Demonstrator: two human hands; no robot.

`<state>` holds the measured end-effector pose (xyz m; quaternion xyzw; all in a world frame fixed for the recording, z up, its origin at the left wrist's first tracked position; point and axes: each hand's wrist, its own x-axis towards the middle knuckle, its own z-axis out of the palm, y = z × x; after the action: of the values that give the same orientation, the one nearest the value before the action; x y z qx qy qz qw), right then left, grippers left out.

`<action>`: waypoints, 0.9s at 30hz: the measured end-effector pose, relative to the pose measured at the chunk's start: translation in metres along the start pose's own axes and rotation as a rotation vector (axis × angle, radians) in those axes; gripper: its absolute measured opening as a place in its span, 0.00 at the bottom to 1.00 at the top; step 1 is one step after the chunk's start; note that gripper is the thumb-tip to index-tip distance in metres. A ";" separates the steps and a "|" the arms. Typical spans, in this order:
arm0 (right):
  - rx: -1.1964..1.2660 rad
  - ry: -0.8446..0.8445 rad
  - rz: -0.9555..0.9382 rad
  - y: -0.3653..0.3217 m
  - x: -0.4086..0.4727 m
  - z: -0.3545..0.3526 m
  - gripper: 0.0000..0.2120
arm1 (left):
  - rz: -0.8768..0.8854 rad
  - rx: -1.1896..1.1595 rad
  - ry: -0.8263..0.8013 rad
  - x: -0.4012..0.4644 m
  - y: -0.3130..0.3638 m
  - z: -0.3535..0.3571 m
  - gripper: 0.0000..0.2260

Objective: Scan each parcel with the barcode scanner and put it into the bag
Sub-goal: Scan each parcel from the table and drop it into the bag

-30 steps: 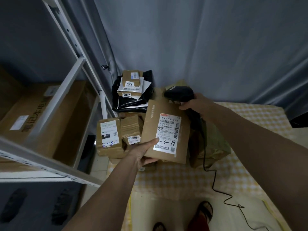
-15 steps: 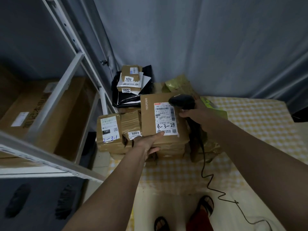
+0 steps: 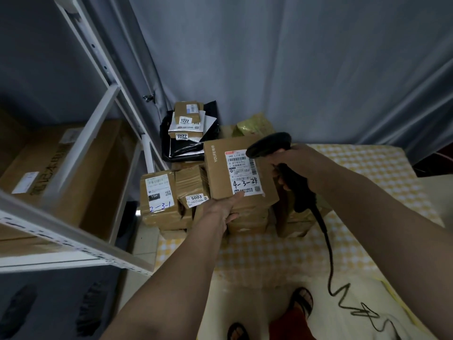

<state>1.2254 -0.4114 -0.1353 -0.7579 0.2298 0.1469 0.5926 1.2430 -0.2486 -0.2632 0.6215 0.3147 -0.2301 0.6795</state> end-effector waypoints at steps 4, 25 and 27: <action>0.021 0.041 0.021 0.005 -0.002 0.006 0.08 | 0.001 -0.004 0.007 -0.003 -0.002 0.001 0.33; 0.153 0.151 -0.067 0.042 0.019 0.026 0.06 | -0.044 0.074 0.020 0.004 0.001 -0.008 0.41; 0.223 0.231 -0.012 0.055 0.031 0.030 0.07 | -0.048 0.105 0.020 0.007 0.004 -0.012 0.51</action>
<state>1.2248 -0.3981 -0.2038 -0.7007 0.3067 0.0286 0.6435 1.2488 -0.2360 -0.2661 0.6509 0.3239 -0.2560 0.6371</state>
